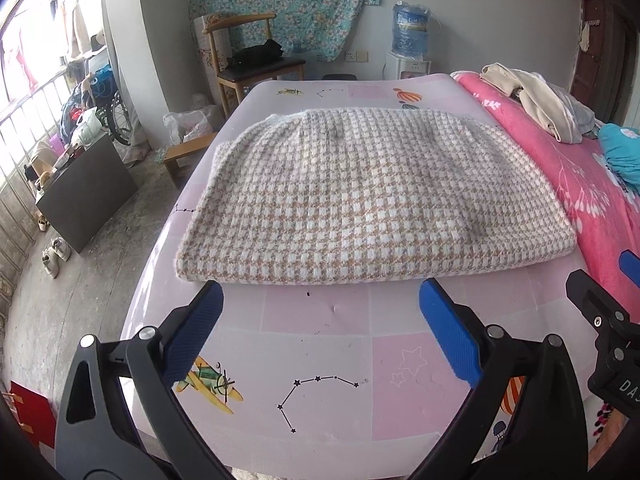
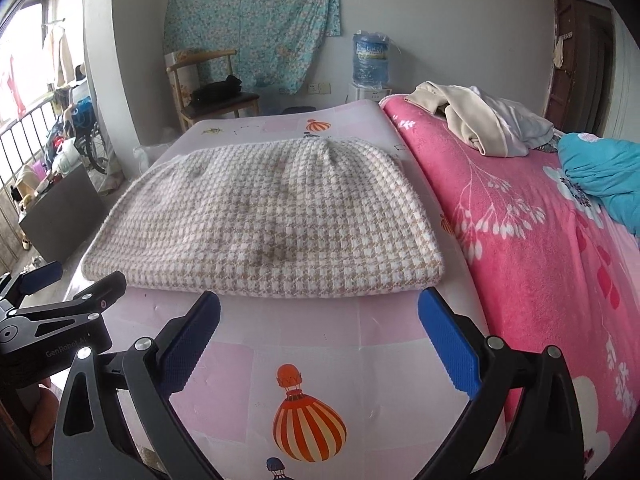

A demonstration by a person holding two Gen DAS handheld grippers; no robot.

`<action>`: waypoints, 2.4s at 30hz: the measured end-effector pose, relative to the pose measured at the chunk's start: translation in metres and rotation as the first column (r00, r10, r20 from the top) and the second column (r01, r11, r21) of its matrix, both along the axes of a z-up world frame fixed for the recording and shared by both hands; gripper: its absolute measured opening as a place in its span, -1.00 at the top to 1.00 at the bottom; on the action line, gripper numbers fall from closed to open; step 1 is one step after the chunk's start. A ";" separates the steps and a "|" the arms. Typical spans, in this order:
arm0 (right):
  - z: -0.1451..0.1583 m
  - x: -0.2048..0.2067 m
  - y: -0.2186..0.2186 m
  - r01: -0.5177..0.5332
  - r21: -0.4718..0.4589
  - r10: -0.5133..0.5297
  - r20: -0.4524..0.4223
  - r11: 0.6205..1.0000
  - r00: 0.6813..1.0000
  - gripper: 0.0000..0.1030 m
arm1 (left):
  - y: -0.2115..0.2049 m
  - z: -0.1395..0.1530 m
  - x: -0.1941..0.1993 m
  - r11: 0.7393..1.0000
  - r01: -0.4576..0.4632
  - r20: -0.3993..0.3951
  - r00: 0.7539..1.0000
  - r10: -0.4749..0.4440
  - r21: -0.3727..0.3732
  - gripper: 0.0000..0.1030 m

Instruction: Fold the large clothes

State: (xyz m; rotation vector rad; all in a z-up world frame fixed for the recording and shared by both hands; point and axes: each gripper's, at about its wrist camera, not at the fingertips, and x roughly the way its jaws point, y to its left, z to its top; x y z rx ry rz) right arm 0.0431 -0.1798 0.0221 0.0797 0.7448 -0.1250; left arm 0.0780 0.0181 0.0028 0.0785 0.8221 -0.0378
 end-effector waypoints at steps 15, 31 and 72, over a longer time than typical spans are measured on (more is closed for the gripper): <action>-0.009 0.006 0.010 -0.003 -0.053 0.000 -0.062 0.999 0.998 -0.88 | -0.001 -0.011 0.002 1.000 -0.011 -0.051 0.999 0.011 -0.001 -0.84; -0.008 0.007 0.014 -0.007 -0.073 0.002 -0.073 0.997 0.997 -0.88 | -0.003 -0.013 0.000 1.000 0.000 -0.059 0.998 0.000 -0.005 -0.84; -0.008 0.008 0.009 0.003 -0.072 -0.009 -0.081 0.997 0.997 -0.88 | -0.006 -0.013 -0.001 1.000 0.014 -0.062 0.998 -0.015 -0.010 -0.84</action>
